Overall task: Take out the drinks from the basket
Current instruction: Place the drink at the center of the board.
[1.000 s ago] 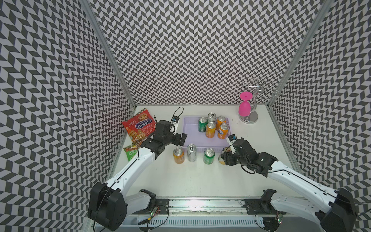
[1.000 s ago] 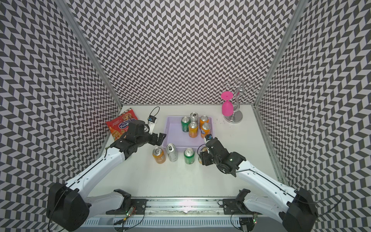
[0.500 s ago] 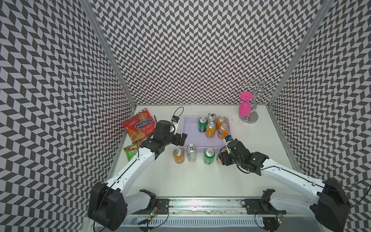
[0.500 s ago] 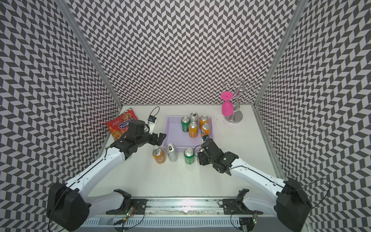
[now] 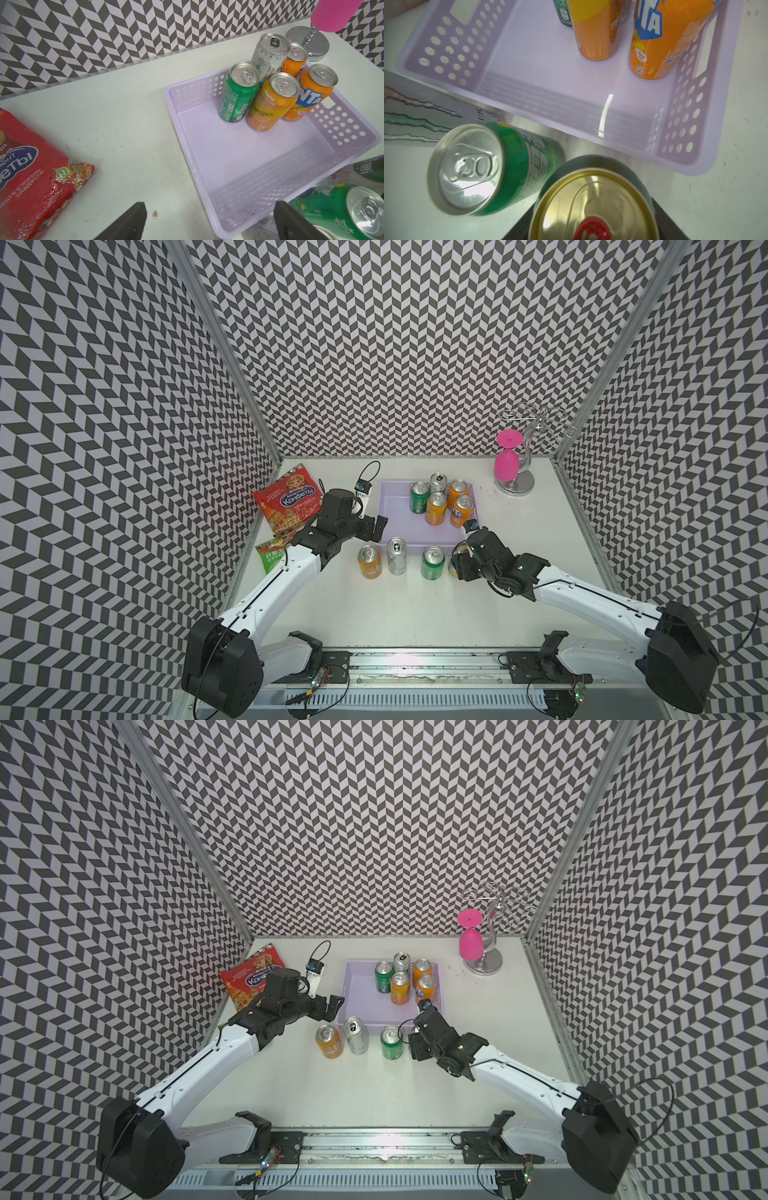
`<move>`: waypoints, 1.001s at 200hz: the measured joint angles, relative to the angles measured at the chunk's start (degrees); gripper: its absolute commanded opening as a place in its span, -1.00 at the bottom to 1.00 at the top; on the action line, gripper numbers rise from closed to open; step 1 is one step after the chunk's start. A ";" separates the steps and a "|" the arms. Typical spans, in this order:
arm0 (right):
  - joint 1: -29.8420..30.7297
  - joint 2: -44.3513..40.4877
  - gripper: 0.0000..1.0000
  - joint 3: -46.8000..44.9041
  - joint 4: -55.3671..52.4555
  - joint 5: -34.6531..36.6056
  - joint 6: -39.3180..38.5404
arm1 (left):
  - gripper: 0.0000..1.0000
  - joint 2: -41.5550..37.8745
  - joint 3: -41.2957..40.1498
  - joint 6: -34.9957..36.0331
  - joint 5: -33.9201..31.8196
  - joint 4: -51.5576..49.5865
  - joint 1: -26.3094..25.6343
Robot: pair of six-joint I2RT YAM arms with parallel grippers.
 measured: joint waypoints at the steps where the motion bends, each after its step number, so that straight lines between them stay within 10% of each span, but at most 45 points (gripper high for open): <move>1: 0.00 0.04 0.32 0.00 0.02 0.00 0.00 | 0.98 0.02 0.00 0.02 0.00 0.00 0.00; 200: 0.04 2.01 0.73 -1.18 3.56 0.57 -0.24 | 0.99 0.35 0.00 0.04 0.02 0.00 0.00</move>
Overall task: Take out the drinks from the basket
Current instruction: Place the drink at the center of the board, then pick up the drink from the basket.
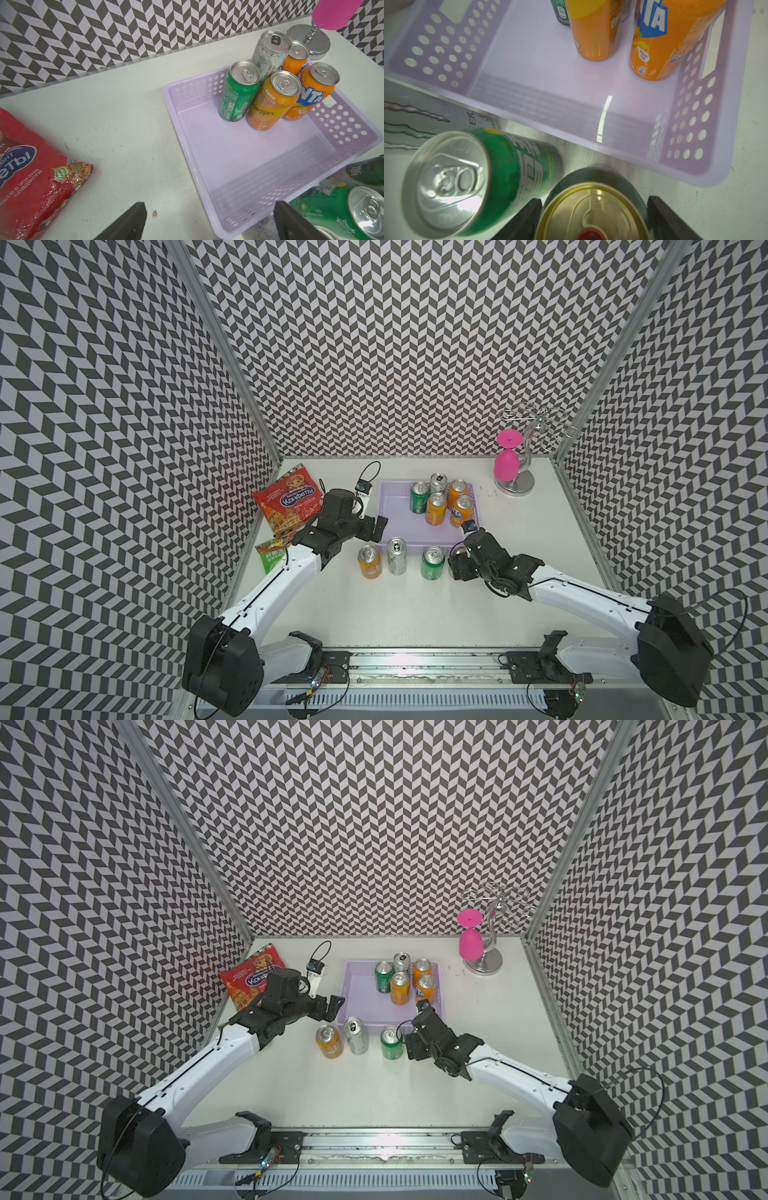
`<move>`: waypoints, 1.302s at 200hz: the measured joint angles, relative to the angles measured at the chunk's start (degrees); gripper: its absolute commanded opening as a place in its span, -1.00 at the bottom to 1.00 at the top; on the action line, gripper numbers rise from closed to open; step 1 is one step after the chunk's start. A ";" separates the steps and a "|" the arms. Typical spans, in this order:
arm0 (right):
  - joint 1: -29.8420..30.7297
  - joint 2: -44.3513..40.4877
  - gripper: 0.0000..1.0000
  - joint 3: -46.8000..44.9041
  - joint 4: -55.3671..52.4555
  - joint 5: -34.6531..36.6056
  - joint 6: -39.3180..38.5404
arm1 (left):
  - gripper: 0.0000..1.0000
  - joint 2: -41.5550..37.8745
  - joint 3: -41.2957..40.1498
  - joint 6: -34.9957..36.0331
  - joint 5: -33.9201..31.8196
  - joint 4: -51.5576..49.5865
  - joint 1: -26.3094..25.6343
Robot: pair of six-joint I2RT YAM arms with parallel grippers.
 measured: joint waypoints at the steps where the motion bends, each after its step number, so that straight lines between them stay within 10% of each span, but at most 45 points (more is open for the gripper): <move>1: 0.00 -0.02 0.73 0.02 -0.07 0.02 0.00 | 0.99 0.00 0.00 0.00 -0.02 0.00 0.00; 131: -6.29 -3.41 0.99 12.20 -2.99 0.35 -9.31 | 0.99 0.00 0.00 0.11 -0.02 0.00 0.00; 260: -18.97 19.06 0.99 24.57 2.82 -5.55 -16.33 | 0.99 0.00 0.00 0.11 -0.02 0.00 0.00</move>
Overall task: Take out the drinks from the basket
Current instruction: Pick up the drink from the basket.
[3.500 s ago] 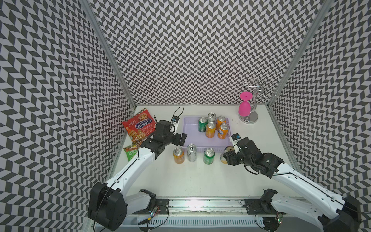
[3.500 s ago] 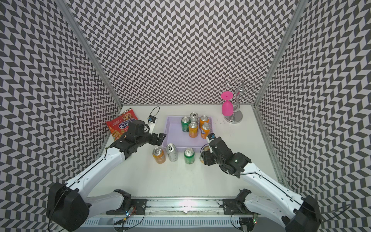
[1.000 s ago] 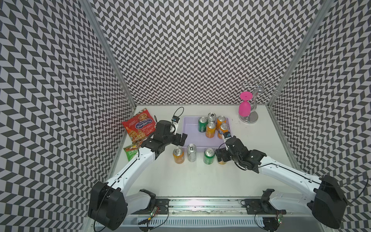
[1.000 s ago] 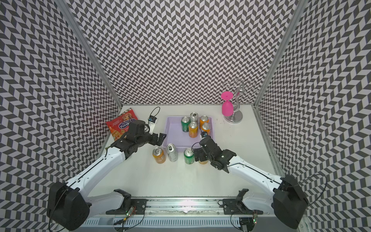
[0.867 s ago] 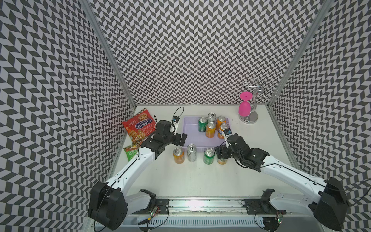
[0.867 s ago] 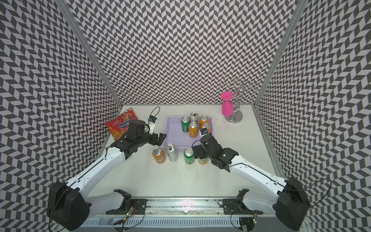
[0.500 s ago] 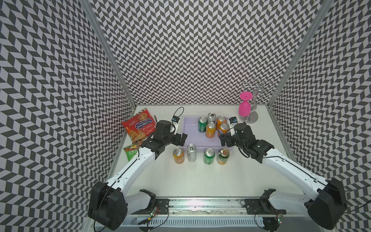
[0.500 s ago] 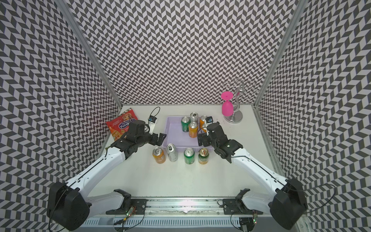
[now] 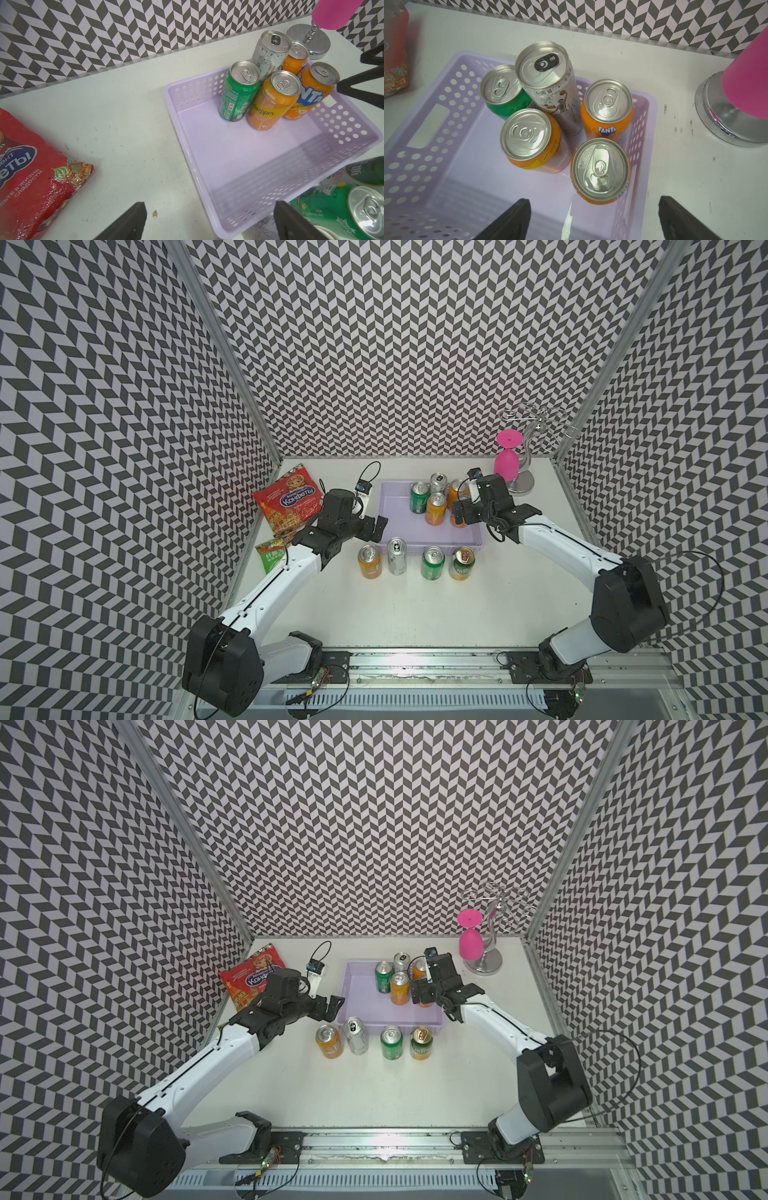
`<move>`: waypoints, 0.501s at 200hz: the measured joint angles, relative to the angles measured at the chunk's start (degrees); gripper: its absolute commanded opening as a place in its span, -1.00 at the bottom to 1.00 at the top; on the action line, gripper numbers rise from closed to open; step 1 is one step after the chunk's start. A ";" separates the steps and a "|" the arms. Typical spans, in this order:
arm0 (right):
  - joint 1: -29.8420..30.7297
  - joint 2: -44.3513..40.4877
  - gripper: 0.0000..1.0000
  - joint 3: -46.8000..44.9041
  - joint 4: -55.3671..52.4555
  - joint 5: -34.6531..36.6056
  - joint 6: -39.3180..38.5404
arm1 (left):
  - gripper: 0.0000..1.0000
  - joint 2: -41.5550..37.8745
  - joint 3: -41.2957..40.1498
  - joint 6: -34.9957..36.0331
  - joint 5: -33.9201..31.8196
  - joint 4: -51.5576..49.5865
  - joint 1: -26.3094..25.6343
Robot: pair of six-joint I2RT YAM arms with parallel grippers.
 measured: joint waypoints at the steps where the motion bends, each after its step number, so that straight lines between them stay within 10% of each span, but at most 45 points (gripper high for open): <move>1: -0.02 0.22 0.99 0.17 0.00 -0.07 0.02 | 0.99 0.00 0.00 0.00 0.00 0.00 0.00; 100: -1.31 9.68 0.86 2.67 1.03 0.46 -0.42 | 0.98 0.11 0.00 -0.28 1.46 0.02 0.00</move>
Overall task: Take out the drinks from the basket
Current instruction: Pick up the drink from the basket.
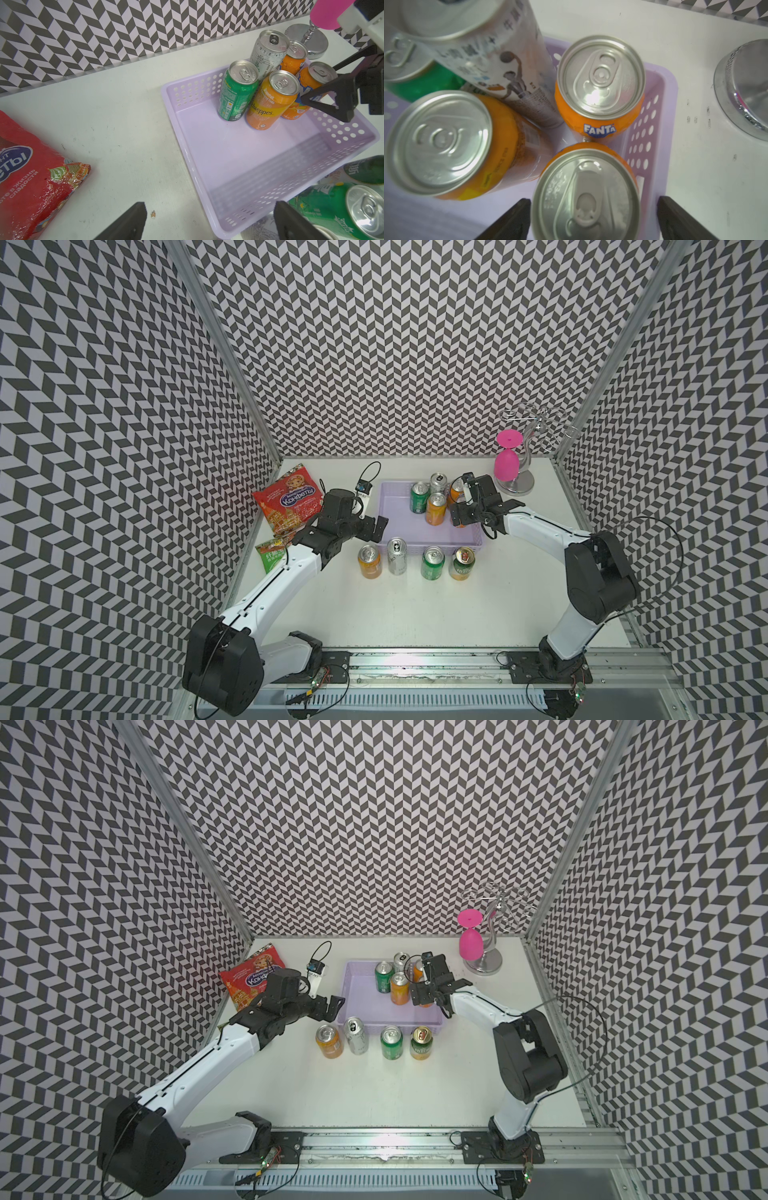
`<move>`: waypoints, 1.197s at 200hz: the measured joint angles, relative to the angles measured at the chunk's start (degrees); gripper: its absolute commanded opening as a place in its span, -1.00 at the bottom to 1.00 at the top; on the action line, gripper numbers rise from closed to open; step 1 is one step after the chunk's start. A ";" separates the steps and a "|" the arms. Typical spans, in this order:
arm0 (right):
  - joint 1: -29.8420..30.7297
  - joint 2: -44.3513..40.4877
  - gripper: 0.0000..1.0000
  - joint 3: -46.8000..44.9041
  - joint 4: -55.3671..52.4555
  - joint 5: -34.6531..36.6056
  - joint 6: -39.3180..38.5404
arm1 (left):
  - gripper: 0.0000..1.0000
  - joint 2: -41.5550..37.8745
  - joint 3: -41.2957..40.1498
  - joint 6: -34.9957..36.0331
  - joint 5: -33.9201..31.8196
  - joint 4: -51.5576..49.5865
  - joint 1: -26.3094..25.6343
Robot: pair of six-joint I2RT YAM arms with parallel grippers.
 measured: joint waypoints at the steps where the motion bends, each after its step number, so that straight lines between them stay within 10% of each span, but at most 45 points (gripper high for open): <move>1: 0.00 0.04 0.85 0.04 0.02 0.02 0.00 | 0.99 0.00 0.00 -0.02 0.09 0.00 0.00; 239: -0.04 -3.02 0.10 -0.68 -3.85 -1.99 -0.04 | 0.99 -0.22 -1.01 -7.26 7.89 4.17 0.00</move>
